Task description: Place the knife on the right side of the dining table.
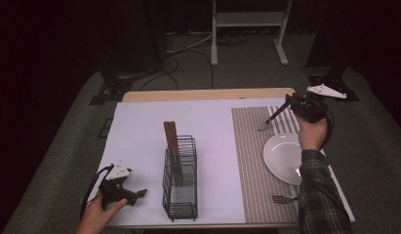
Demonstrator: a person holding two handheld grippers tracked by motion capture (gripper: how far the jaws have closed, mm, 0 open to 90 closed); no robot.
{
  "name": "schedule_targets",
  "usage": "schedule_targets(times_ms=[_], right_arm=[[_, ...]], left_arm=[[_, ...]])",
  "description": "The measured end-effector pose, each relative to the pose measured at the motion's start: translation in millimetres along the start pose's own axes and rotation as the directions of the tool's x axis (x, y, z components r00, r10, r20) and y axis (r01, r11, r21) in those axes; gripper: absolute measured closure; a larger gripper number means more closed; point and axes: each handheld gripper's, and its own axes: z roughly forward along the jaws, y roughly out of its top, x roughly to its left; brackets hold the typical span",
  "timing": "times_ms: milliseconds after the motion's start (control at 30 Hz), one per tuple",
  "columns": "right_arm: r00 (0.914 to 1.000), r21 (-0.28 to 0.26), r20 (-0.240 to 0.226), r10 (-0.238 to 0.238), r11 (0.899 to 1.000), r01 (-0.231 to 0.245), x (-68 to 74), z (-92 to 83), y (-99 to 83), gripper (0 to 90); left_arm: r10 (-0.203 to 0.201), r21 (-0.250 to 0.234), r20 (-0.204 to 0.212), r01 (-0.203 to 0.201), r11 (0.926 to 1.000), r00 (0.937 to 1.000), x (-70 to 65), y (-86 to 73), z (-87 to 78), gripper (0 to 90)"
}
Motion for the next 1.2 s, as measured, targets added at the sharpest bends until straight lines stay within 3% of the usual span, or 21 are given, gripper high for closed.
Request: schedule_targets(times_ms=[567, 833, 1200], right_arm=[[0.9983, 0.041, 0.058, 0.007, 0.999, -0.01, -20.1, -4.9, -16.8, 59.0], [0.996, 0.071, 0.079, 0.042, 0.996, -0.048, -31.4, -4.7, -26.7, 54.6], [0.9927, 0.111, 0.109, 0.052, 0.992, -0.064, -38.4, -0.6, -37.3, 46.1]], left_arm=[[0.0, 0.001, 0.0, 0.0, 1.0, 1.0, 0.1, 0.1, 0.0, 0.0], [0.0, 0.001, 0.0, 0.0, 1.0, 1.0, 0.1, 0.1, 0.0, 0.0], [0.0, 0.001, 0.0, 0.0, 1.0, 1.0, 0.1, 0.1, 0.0, 0.0]])
